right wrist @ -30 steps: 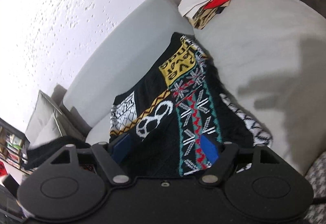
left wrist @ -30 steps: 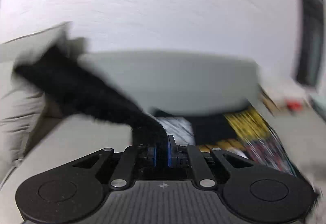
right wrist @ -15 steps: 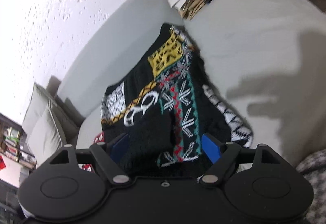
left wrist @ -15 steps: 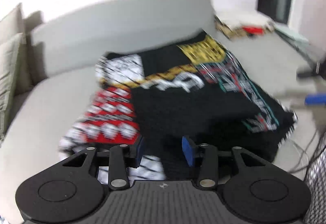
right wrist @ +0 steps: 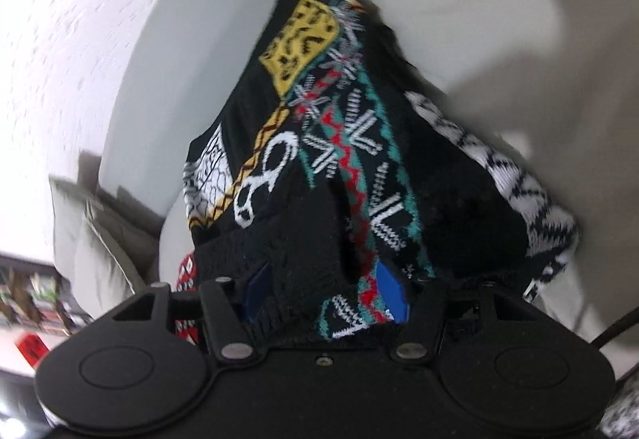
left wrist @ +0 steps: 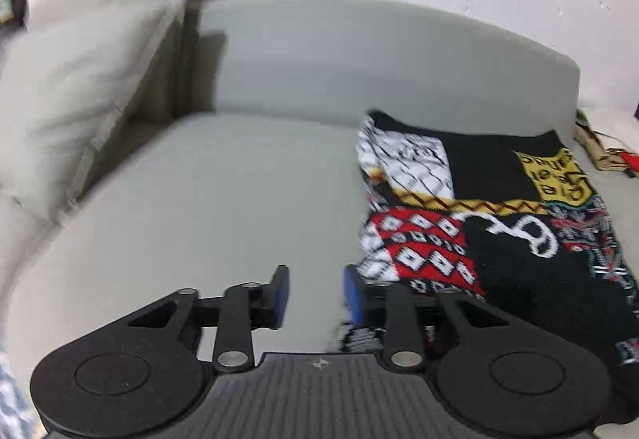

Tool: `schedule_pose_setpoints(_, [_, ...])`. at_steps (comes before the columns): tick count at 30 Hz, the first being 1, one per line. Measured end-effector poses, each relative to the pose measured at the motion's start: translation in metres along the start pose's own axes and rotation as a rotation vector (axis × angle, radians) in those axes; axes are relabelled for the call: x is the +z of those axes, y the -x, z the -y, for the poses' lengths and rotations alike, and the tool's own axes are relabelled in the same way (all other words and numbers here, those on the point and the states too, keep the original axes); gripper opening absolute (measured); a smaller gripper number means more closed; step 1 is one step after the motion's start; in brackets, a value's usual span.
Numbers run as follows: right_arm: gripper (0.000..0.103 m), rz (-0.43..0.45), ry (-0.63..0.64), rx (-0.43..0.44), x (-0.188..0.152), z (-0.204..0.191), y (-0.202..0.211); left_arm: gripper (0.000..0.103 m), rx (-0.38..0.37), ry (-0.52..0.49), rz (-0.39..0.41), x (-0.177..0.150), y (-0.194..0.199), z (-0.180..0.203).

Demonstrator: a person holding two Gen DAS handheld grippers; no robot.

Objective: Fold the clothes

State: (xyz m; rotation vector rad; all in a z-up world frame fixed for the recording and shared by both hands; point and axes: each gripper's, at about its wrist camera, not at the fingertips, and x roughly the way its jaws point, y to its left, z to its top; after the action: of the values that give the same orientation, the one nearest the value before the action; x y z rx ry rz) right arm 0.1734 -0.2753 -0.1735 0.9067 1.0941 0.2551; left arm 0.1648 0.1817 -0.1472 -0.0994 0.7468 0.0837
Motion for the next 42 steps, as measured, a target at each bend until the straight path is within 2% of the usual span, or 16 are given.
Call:
schedule_pose_setpoints(3, [0.056, -0.02, -0.079, 0.034, 0.003, 0.012, -0.009, 0.018, -0.022, -0.047, -0.027, -0.007, -0.009, 0.005])
schedule_pose_setpoints(9, [0.037, -0.017, -0.086, 0.035, 0.005, 0.007, -0.037, 0.018, -0.042, -0.093, -0.041, -0.011, -0.009, 0.01])
schedule_pose_setpoints(10, [0.018, -0.005, -0.028, -0.008, 0.003, -0.002, -0.039, 0.018, -0.039, -0.103, -0.041, -0.011, -0.009, 0.011])
schedule_pose_setpoints(11, [0.007, 0.009, 0.034, -0.047, 0.001, -0.013, -0.04, 0.017, -0.036, -0.121, -0.042, -0.011, -0.009, 0.013])
schedule_pose_setpoints(13, [0.008, 0.062, 0.184, -0.084, -0.006, -0.038, -0.031, 0.01, -0.039, -0.166, -0.047, -0.012, -0.009, 0.019])
schedule_pose_setpoints(16, [0.007, 0.202, 0.396, -0.112, -0.021, -0.072, 0.001, 0.012, -0.054, -0.247, -0.067, -0.015, -0.008, 0.031])
schedule_pose_setpoints(20, [0.007, 0.258, 0.5, -0.215, -0.023, -0.073, 0.019, 0.01, 0.066, -0.406, -0.191, -0.032, -0.031, 0.054])
schedule_pose_setpoints(23, [0.008, 0.124, 0.372, -0.296, -0.006, -0.03, -0.016, 0.01, 0.11, -0.41, -0.225, -0.033, -0.04, 0.057])
schedule_pose_setpoints(28, [0.011, 0.12, 0.289, -0.255, -0.005, -0.011, -0.015, 0.011, 0.122, -0.44, -0.215, -0.036, -0.031, 0.057])
schedule_pose_setpoints(29, [0.015, 0.112, 0.296, -0.249, -0.005, -0.013, -0.009, 0.011, 0.122, -0.438, -0.201, -0.036, -0.025, 0.056])
schedule_pose_setpoints(31, [0.039, 0.099, 0.307, -0.234, -0.006, -0.018, 0.003, 0.013, 0.113, -0.423, -0.167, -0.035, -0.011, 0.053])
schedule_pose_setpoints(33, [0.049, 0.109, 0.32, -0.202, -0.011, -0.022, 0.022, 0.019, 0.08, -0.382, -0.119, -0.032, 0.008, 0.046])
schedule_pose_setpoints(36, [0.051, 0.166, 0.373, -0.184, -0.015, -0.031, 0.041, 0.019, 0.028, -0.351, -0.053, -0.026, 0.025, 0.044])
schedule_pose_setpoints(38, [0.05, 0.212, 0.388, -0.176, -0.016, -0.038, 0.048, 0.018, 0.0, -0.351, -0.029, -0.024, 0.025, 0.049])
schedule_pose_setpoints(40, [0.03, 0.227, 0.419, -0.158, -0.017, -0.044, 0.044, 0.018, -0.031, -0.36, -0.032, -0.024, 0.016, 0.058])
schedule_pose_setpoints(42, [0.019, 0.183, 0.477, -0.148, -0.019, -0.051, 0.026, 0.012, -0.065, -0.376, -0.053, -0.026, 0.002, 0.068])
